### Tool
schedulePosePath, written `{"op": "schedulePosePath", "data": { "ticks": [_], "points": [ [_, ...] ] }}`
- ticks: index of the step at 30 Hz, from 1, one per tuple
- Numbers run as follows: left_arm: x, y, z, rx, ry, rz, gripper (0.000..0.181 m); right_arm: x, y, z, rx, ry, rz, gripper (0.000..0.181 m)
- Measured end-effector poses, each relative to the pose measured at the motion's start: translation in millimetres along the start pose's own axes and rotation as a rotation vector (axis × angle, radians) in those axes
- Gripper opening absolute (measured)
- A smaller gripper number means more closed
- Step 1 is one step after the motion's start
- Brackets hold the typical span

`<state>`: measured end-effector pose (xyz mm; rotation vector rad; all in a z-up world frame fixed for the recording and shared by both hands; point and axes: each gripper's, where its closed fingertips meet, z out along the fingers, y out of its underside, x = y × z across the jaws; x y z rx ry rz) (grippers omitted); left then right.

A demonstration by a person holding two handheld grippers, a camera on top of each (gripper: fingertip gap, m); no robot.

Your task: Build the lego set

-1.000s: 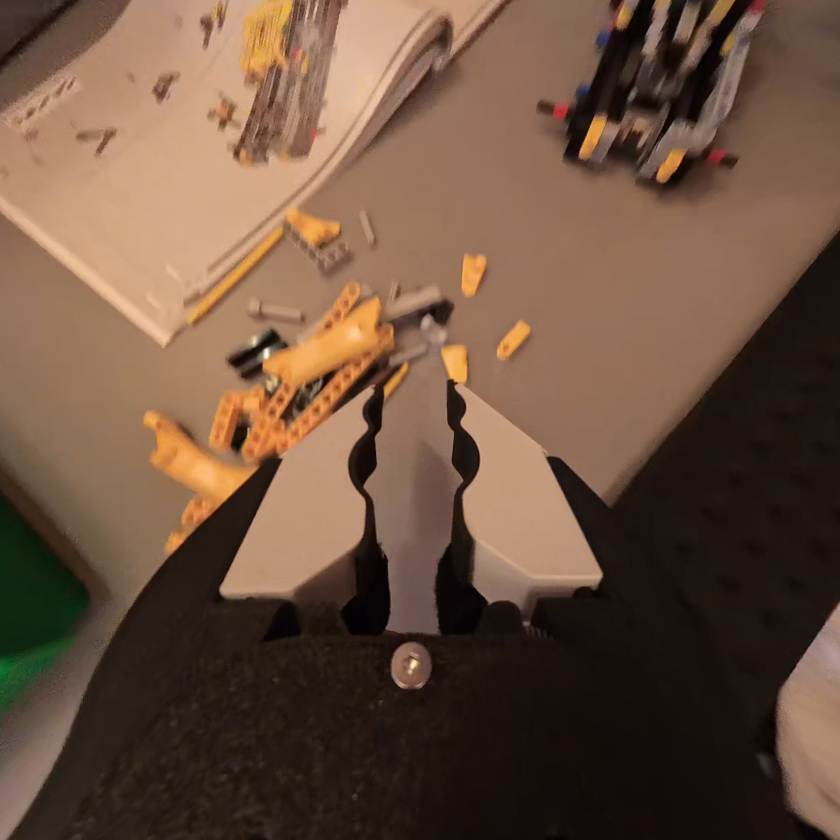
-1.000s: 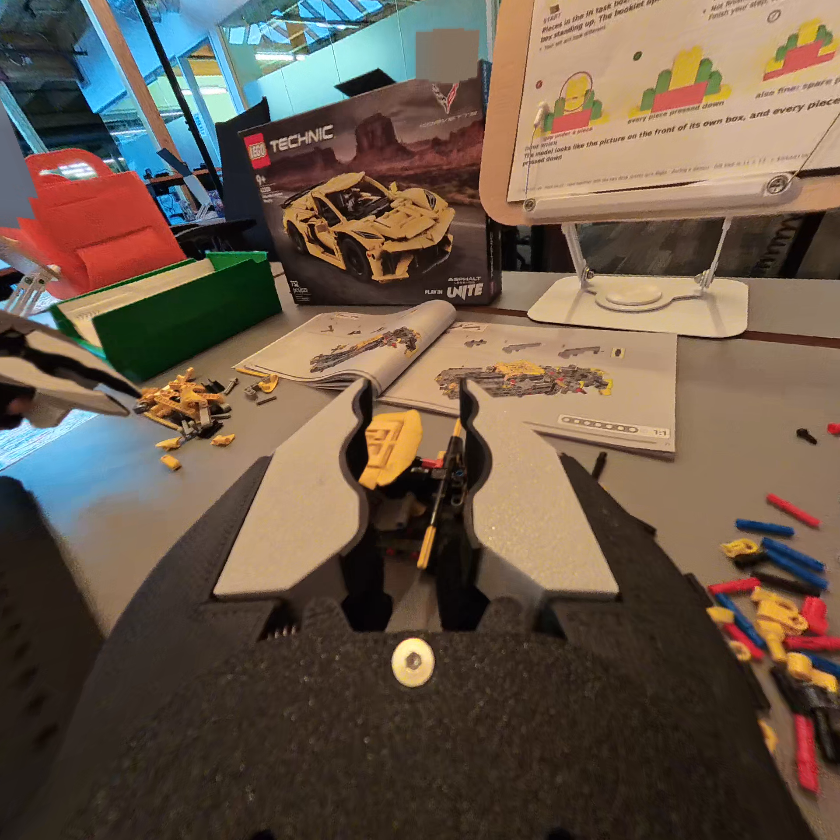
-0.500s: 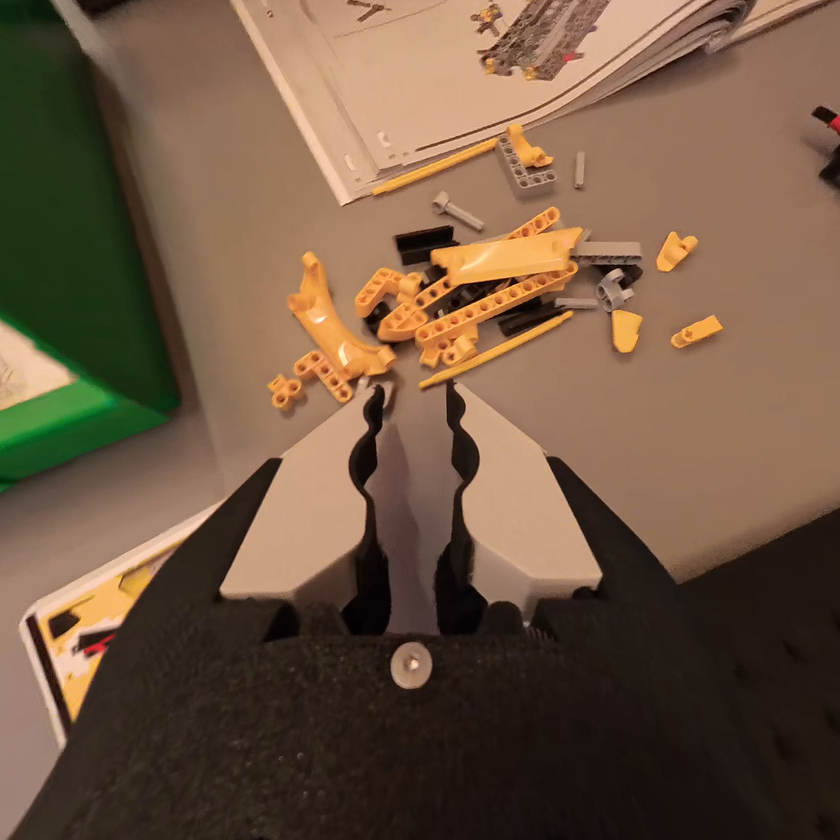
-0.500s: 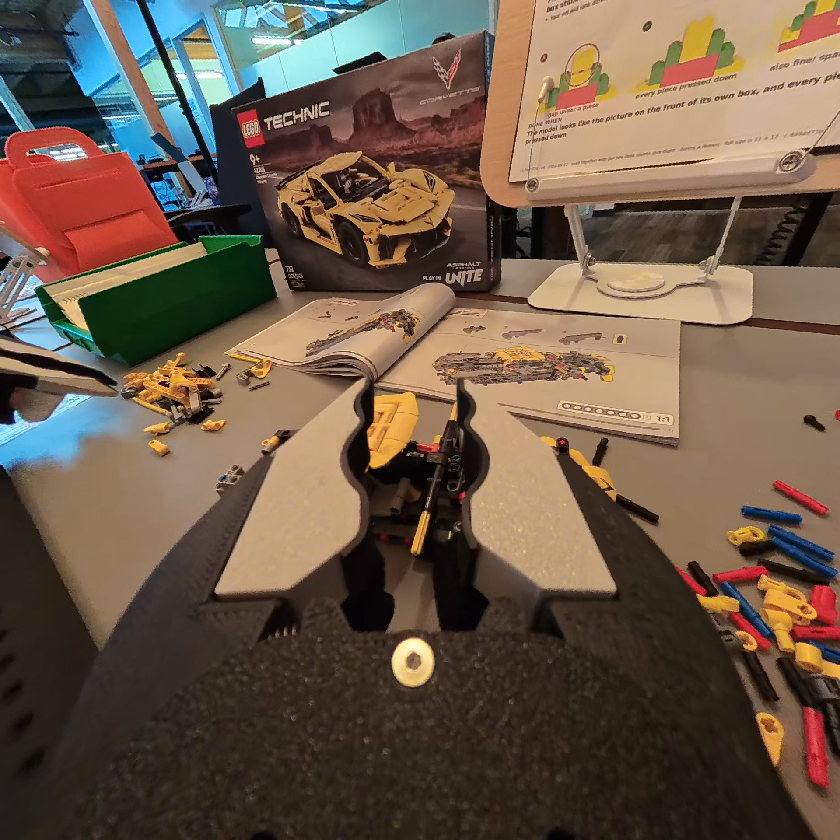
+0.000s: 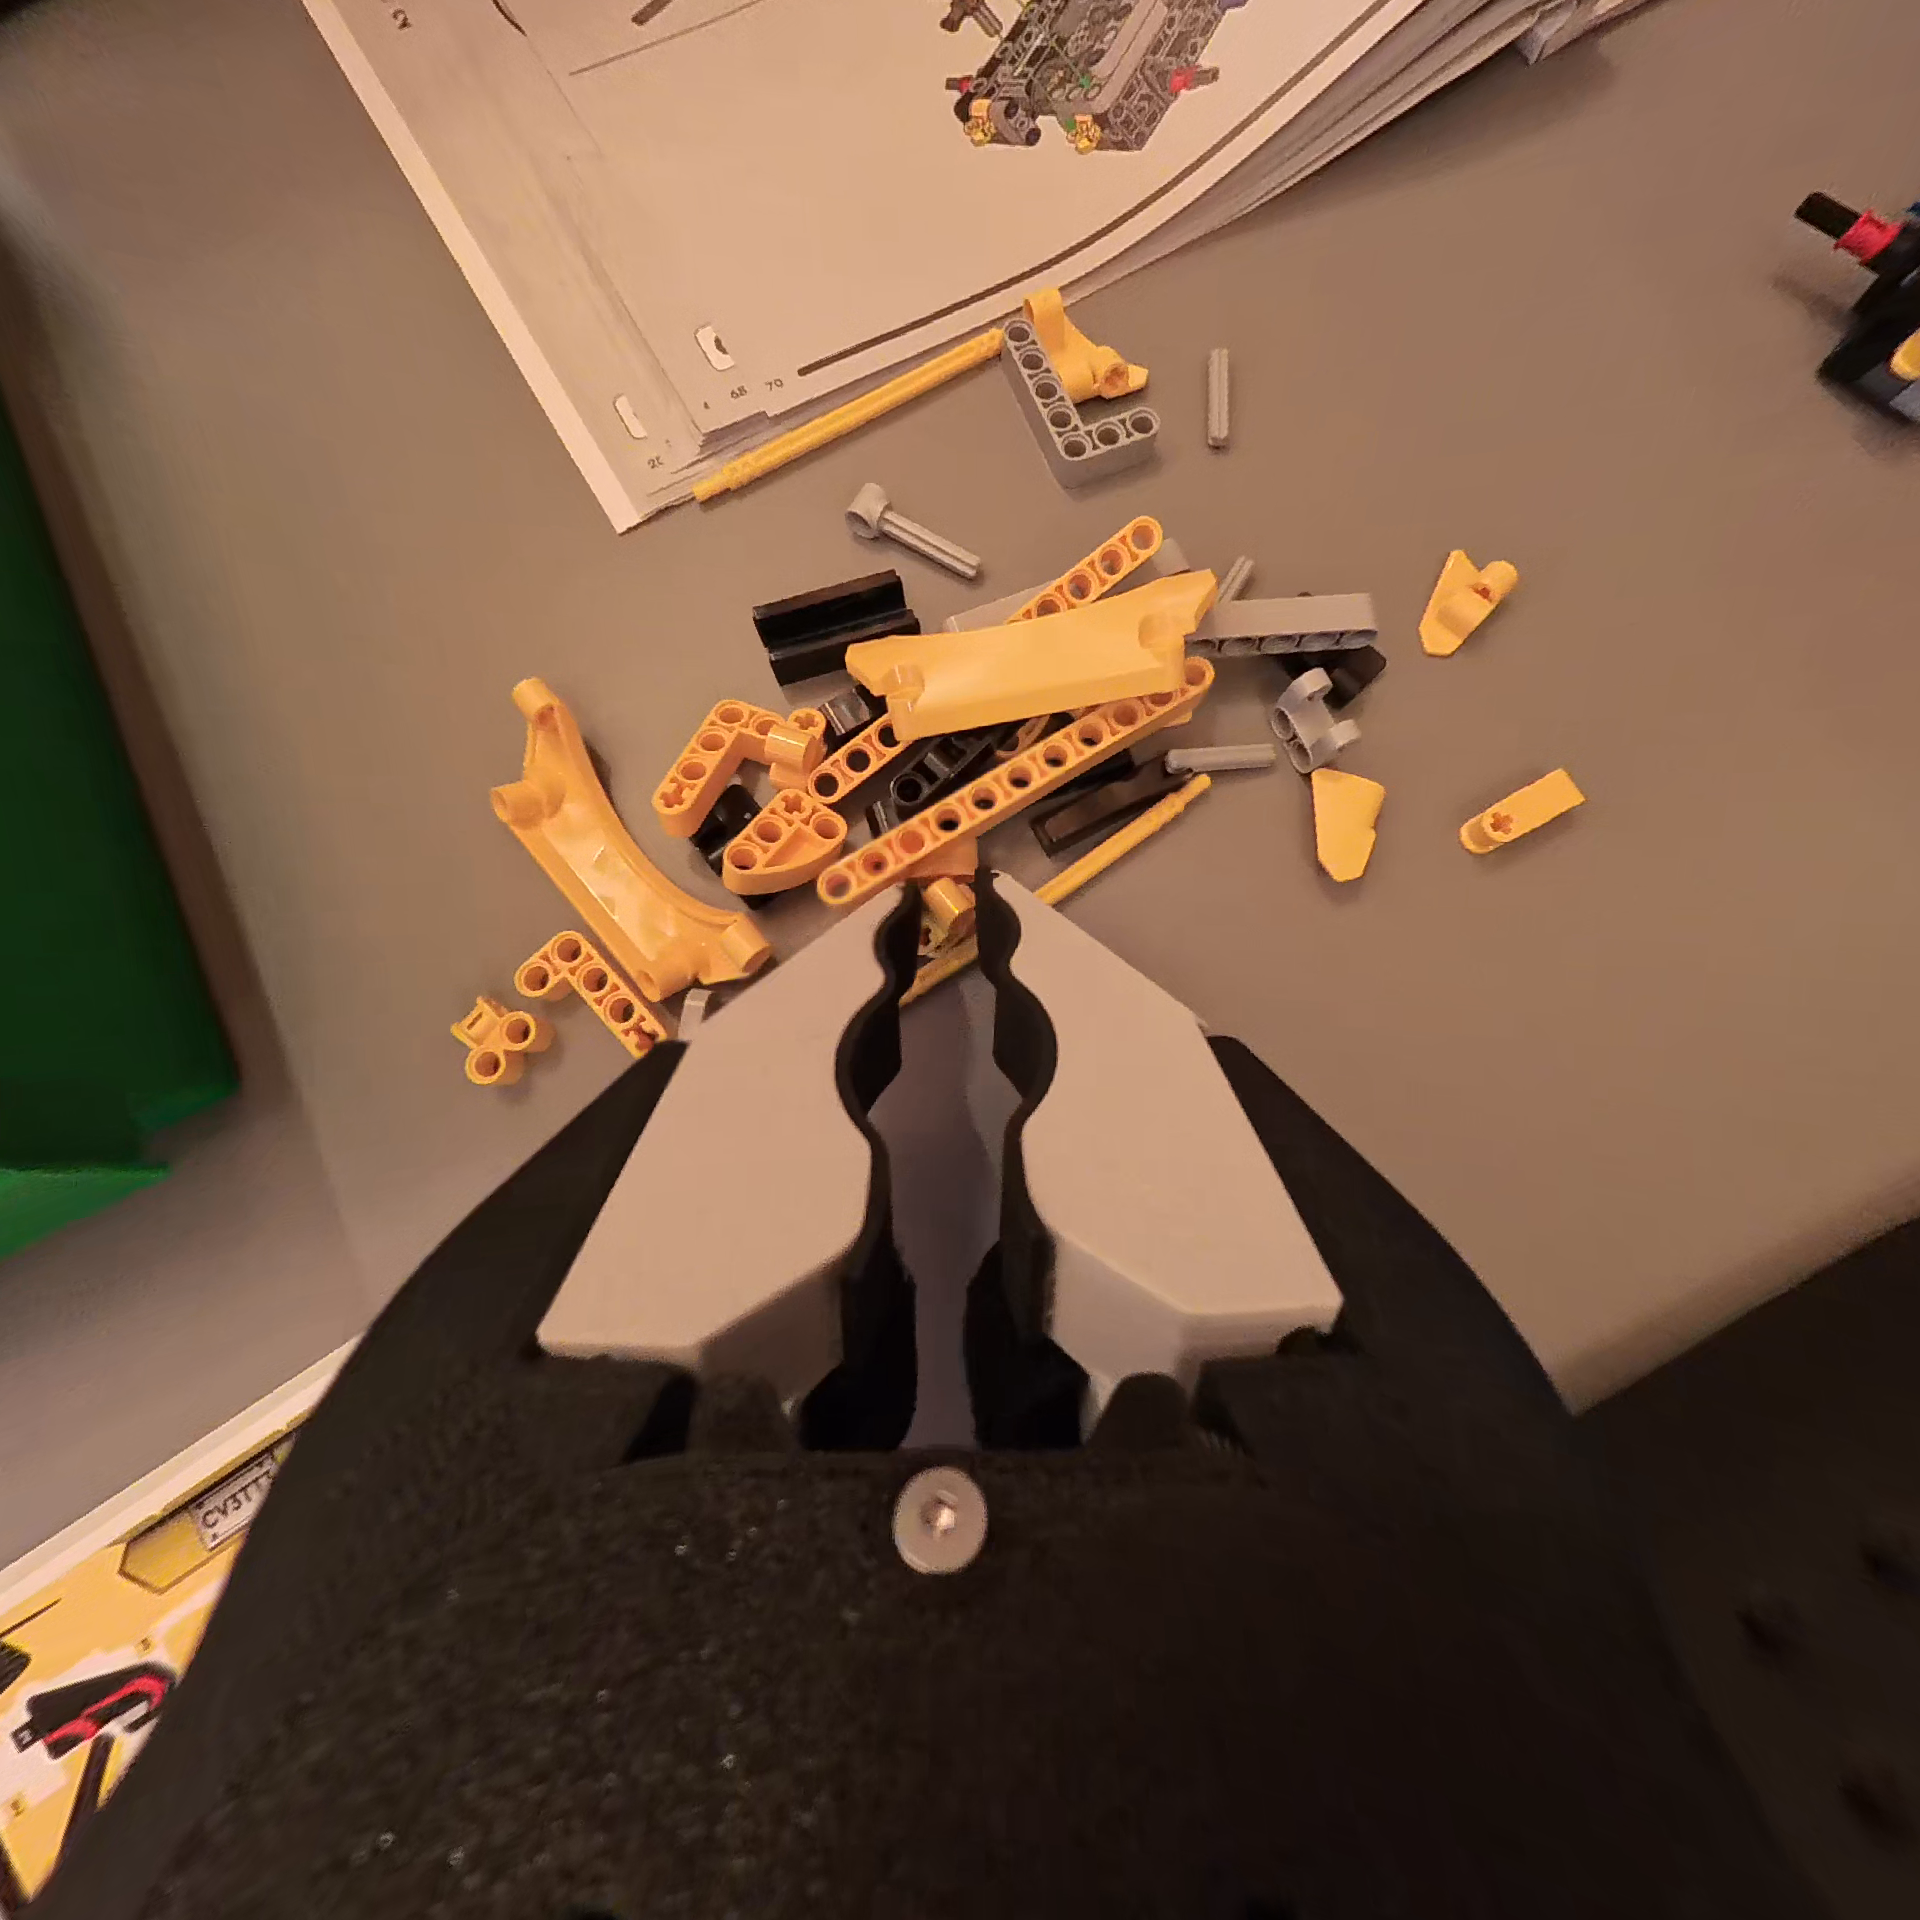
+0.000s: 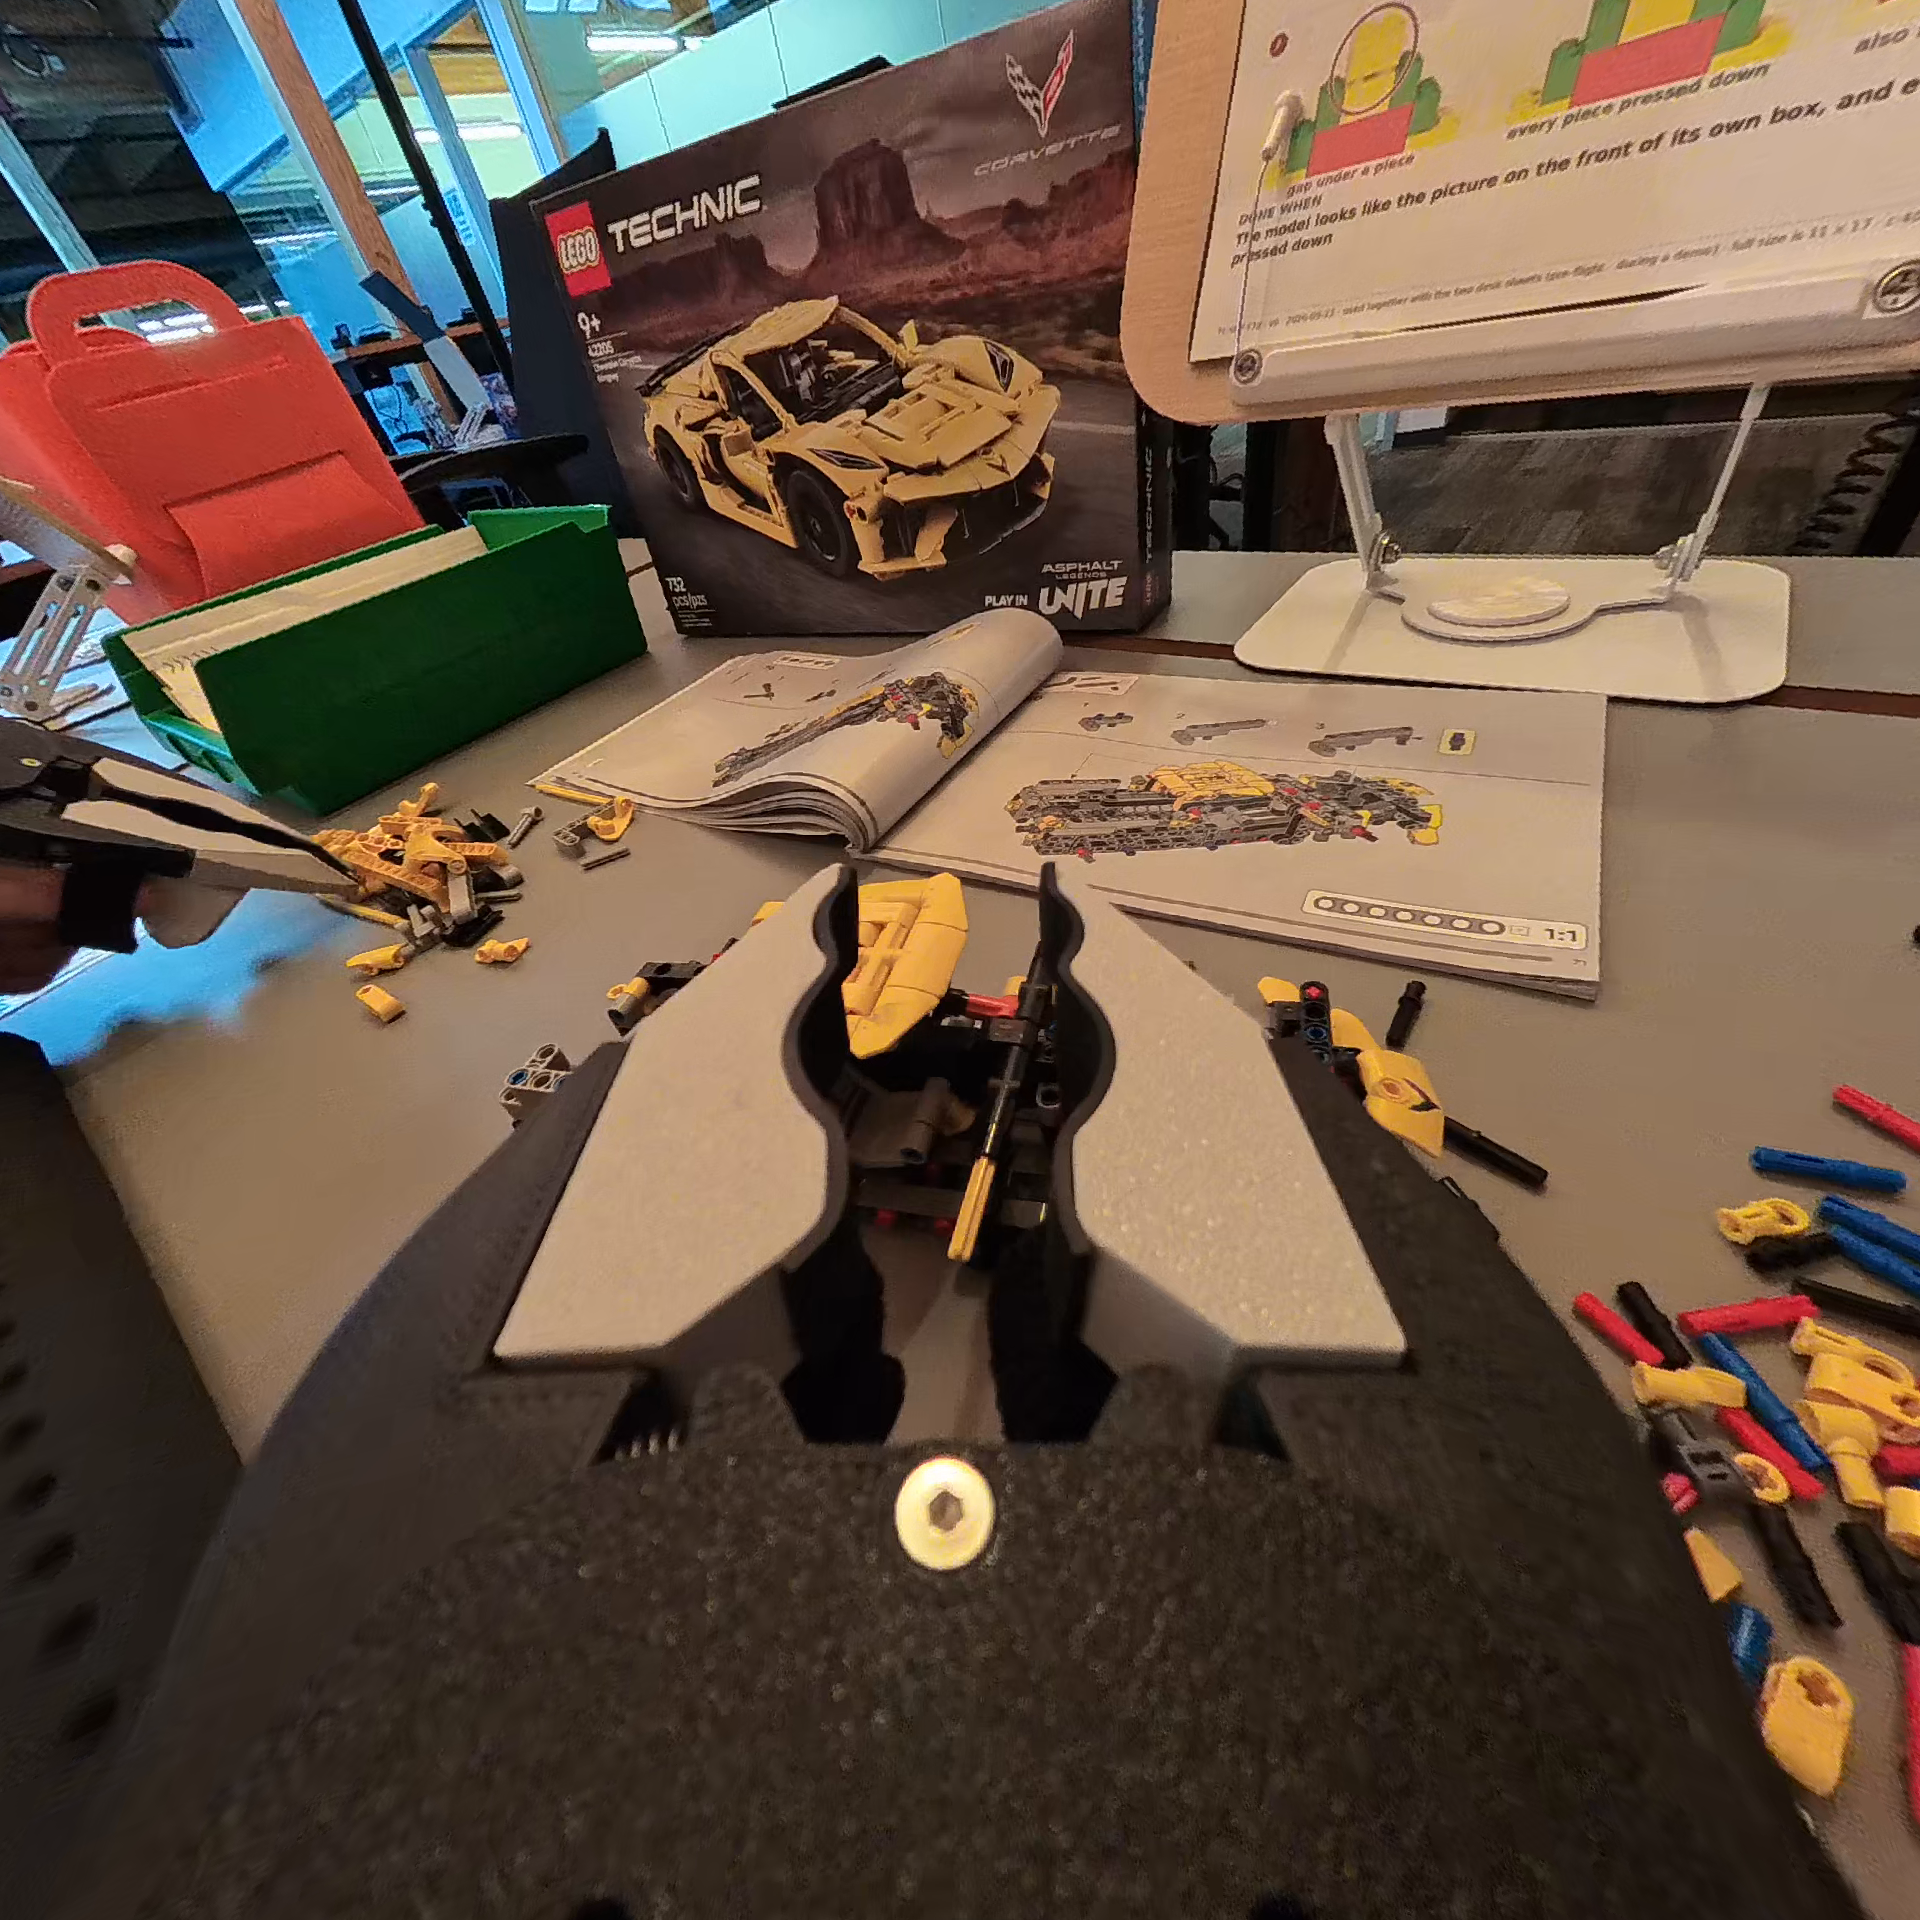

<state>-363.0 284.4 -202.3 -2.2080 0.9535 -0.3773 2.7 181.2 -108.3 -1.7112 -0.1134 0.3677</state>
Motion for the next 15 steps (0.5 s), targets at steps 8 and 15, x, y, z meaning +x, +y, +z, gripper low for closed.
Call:
{"op": "schedulePosePath", "data": {
  "ticks": [8, 15],
  "points": [
    [-7, -24, -33, 0.159, 0.213, -0.287, 0.009, -2, -1, 0, 0.003, -0.016, 0.011, 0.033],
    [109, -65, -32, 0.124, 0.436, 0.019, 0.009, -4, -2, 1, 0.006, -0.015, -0.018, 0.033]
  ]
}}
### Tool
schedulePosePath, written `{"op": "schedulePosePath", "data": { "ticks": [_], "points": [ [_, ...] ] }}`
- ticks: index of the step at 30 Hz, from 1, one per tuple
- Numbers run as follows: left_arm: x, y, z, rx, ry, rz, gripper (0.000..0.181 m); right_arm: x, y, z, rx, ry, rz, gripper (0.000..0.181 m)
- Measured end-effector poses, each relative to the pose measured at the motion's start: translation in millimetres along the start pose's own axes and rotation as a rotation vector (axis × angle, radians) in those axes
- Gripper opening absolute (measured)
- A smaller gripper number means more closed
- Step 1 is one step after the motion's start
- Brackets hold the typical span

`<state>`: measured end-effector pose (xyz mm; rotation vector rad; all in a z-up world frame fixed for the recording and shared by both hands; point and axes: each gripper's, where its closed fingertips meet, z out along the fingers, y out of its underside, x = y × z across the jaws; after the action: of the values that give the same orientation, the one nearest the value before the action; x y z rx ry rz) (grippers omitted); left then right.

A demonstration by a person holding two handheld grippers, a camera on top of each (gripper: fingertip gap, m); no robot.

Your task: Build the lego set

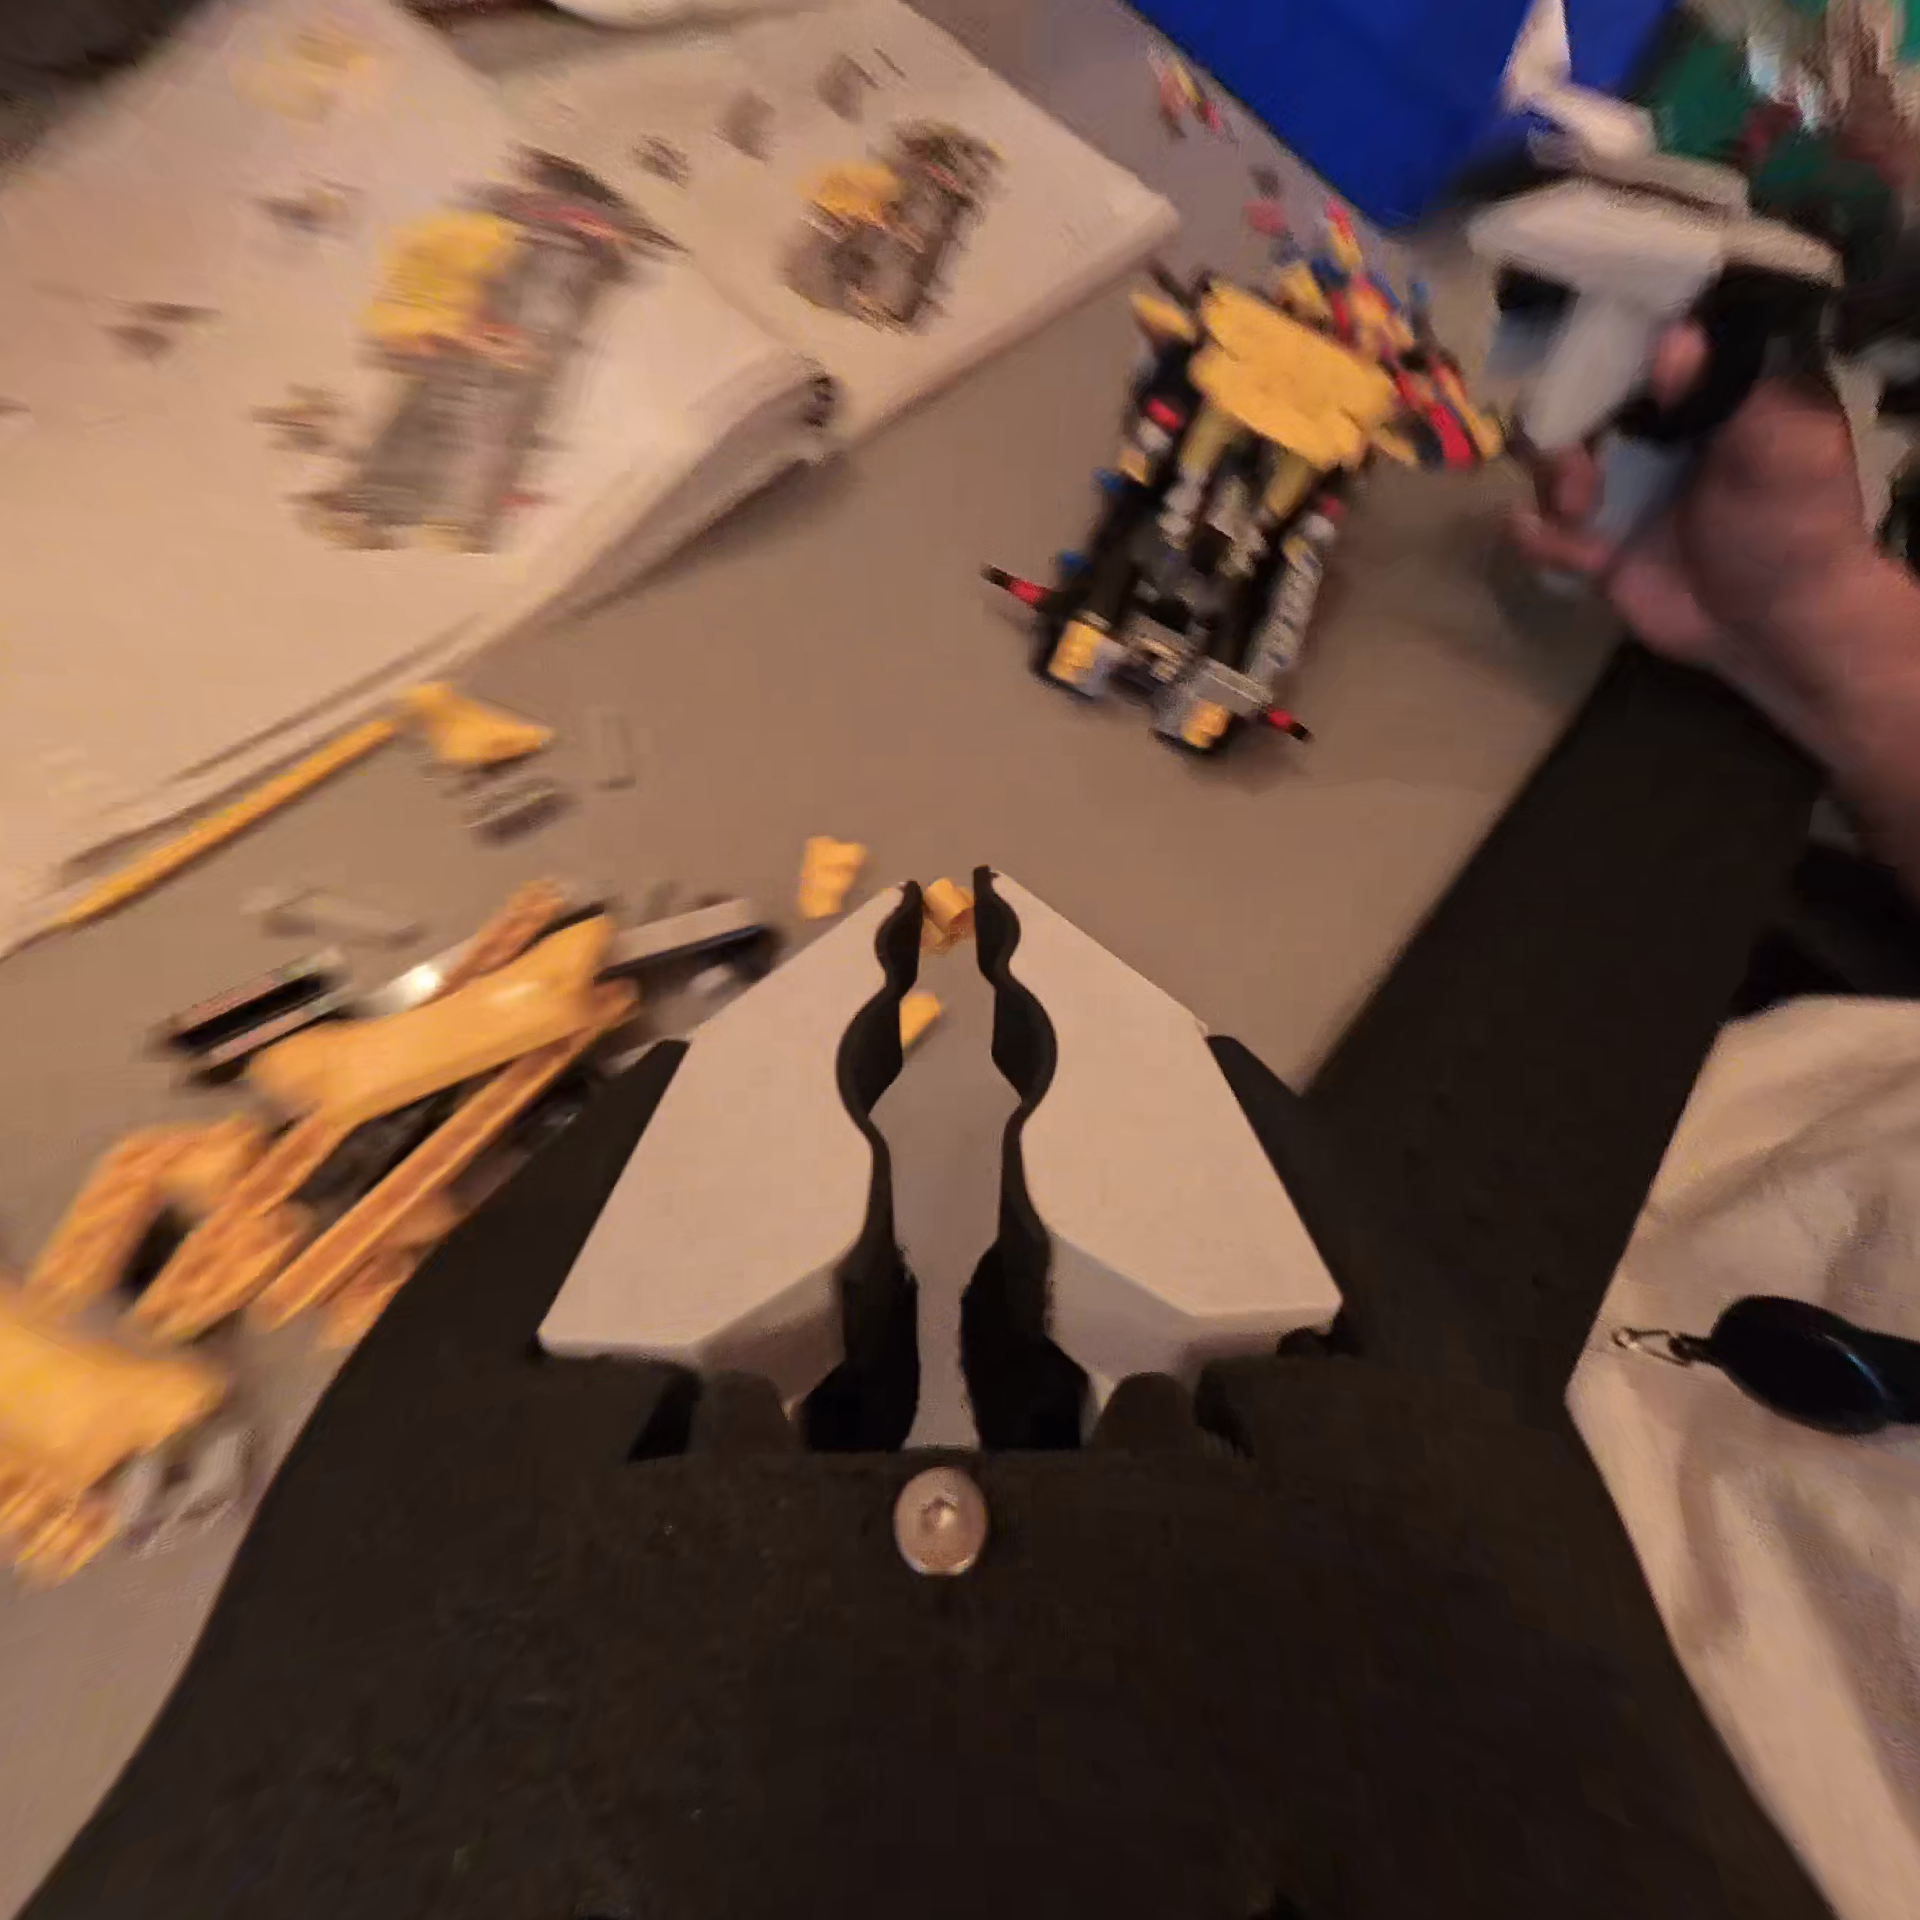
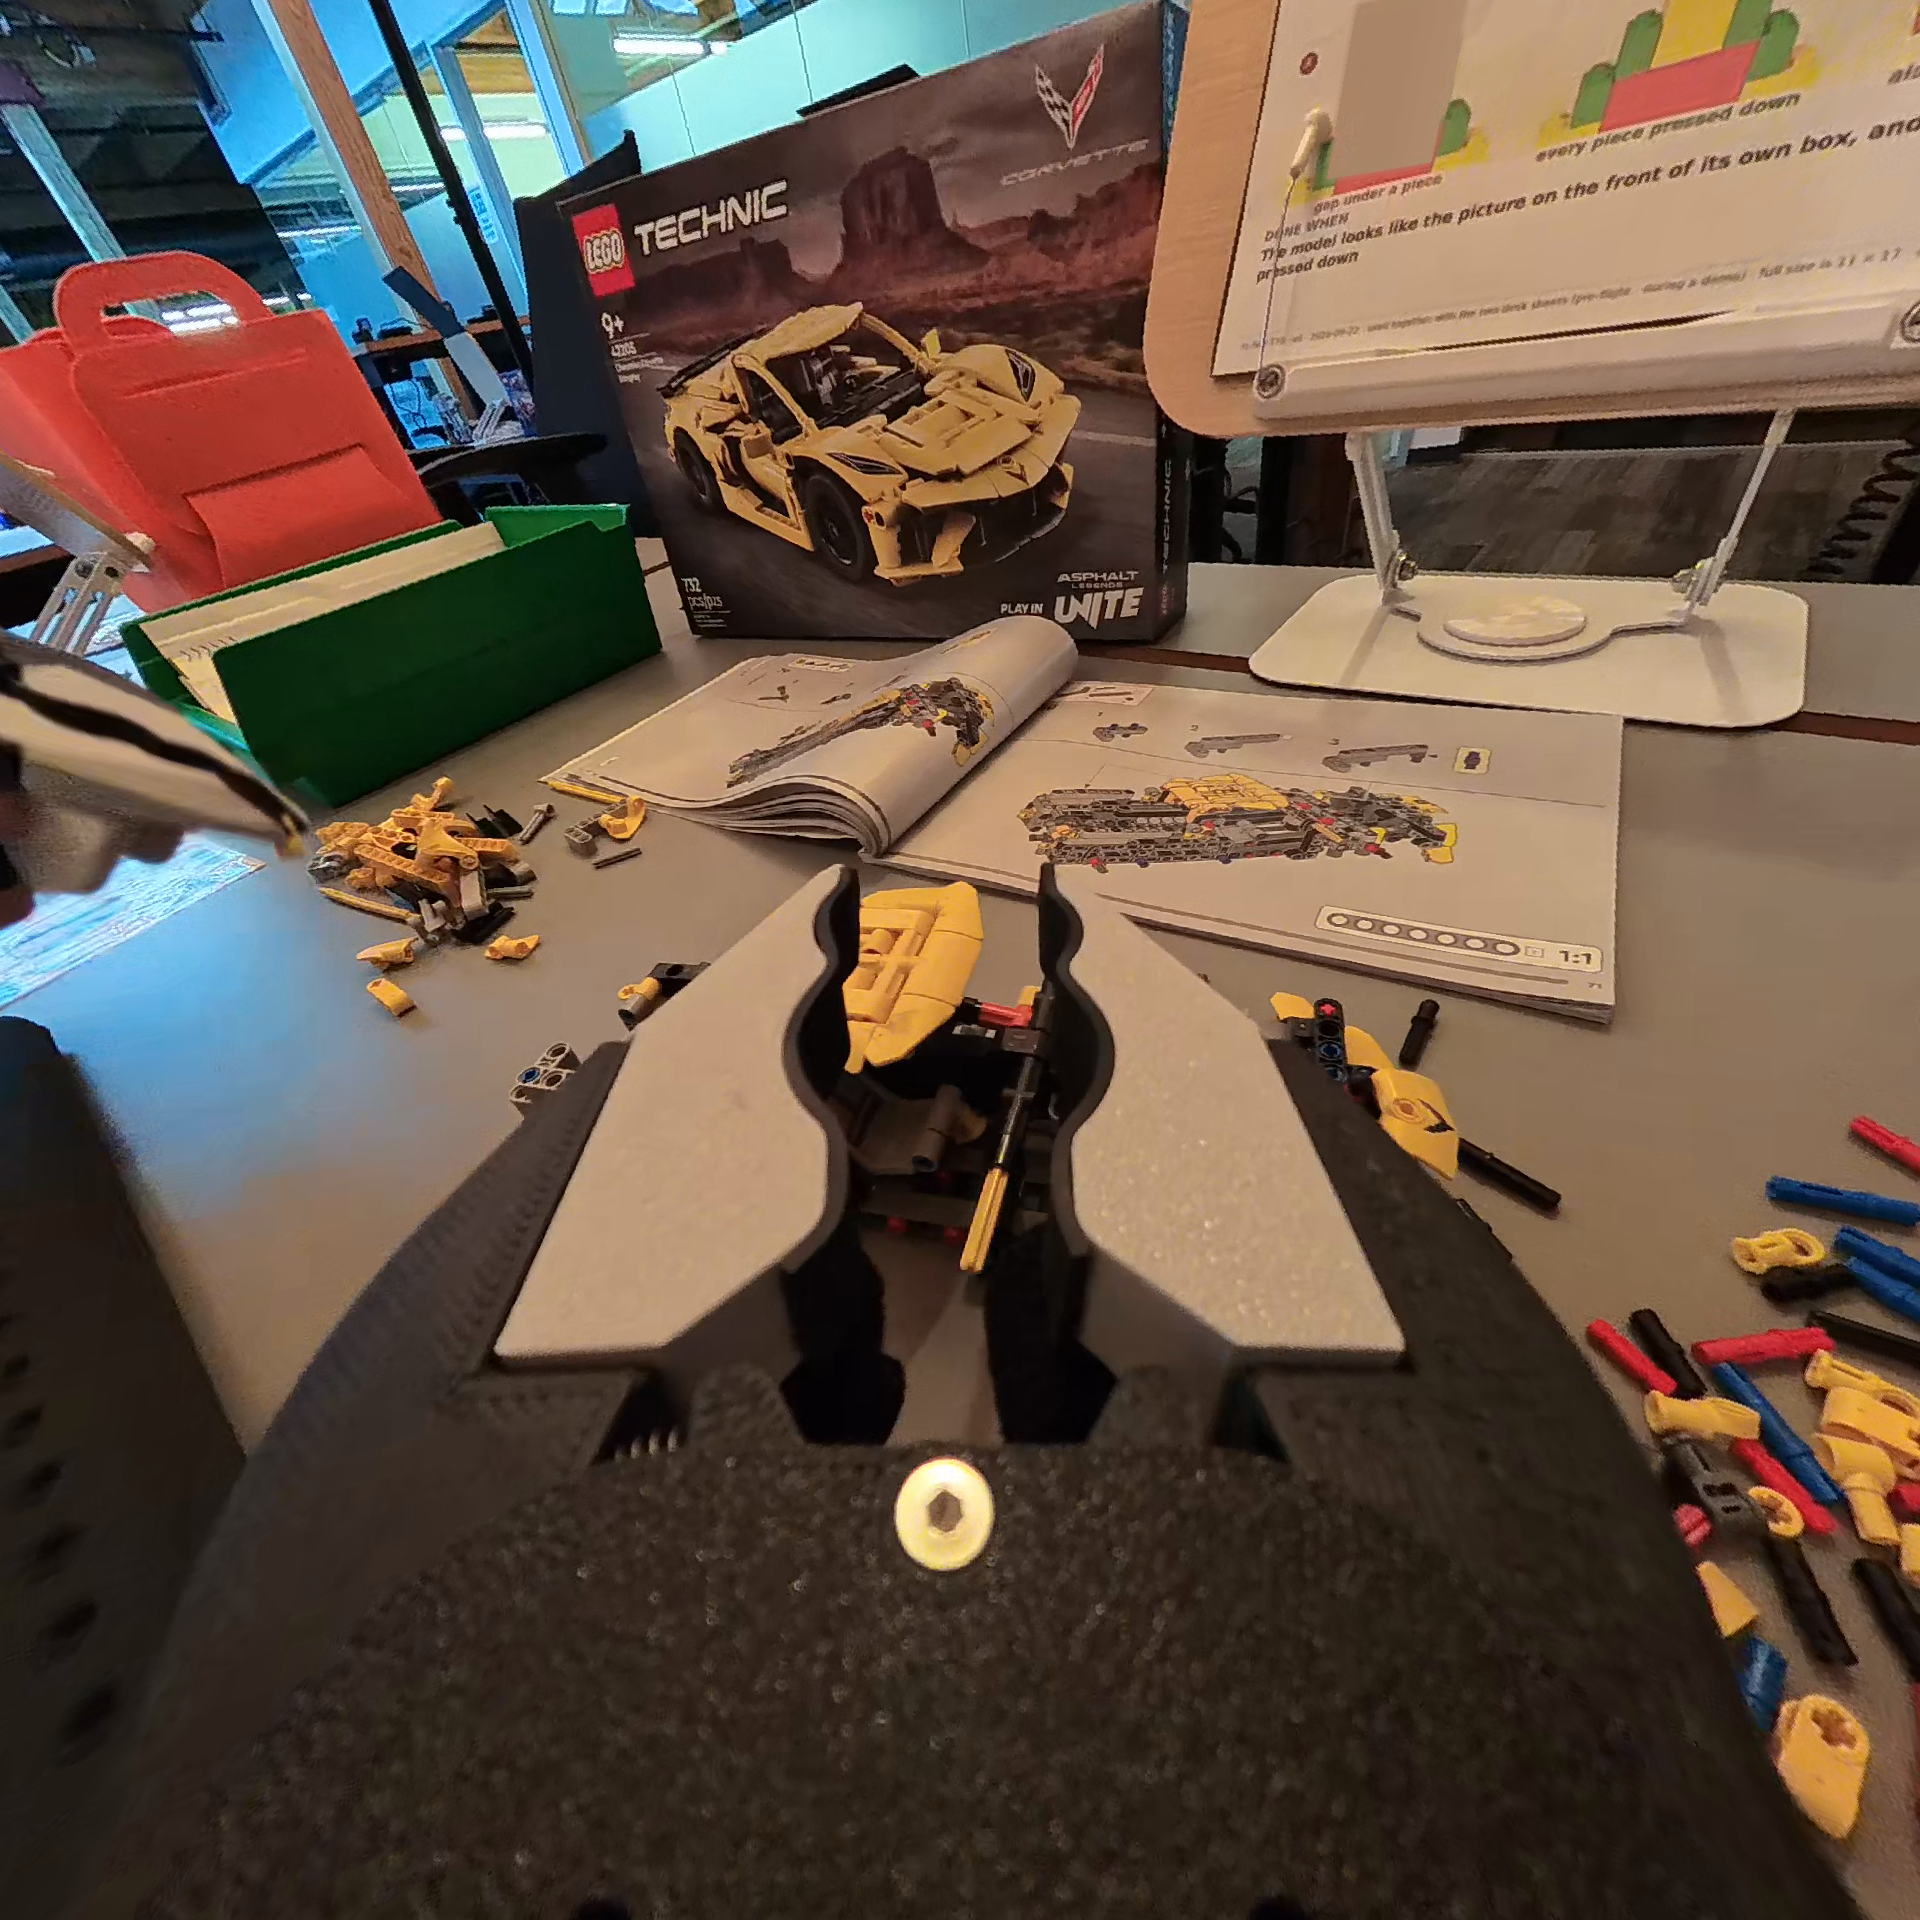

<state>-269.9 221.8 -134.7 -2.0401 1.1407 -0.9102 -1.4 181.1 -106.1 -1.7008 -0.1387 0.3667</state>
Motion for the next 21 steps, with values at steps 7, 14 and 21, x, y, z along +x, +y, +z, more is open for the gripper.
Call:
{"op": "schedulePosePath", "data": {
  "ticks": [7, 14, 21],
  "points": [
    [68, 15, 98, -0.245, 0.068, 0.239, 0.009, 0, -3, -3, 0.019, -0.005, 0.013, 0.033],
    [94, 28, 118, -0.268, 0.108, 0.315, 0.009, -2, -1, -1, 0.009, -0.018, 0.012, 0.033],
    [90, 30, 121, -0.243, 0.056, 0.322, 0.019, -1, 0, 0, -0.001, -0.013, 0.008, 0.034]
  ]
}}
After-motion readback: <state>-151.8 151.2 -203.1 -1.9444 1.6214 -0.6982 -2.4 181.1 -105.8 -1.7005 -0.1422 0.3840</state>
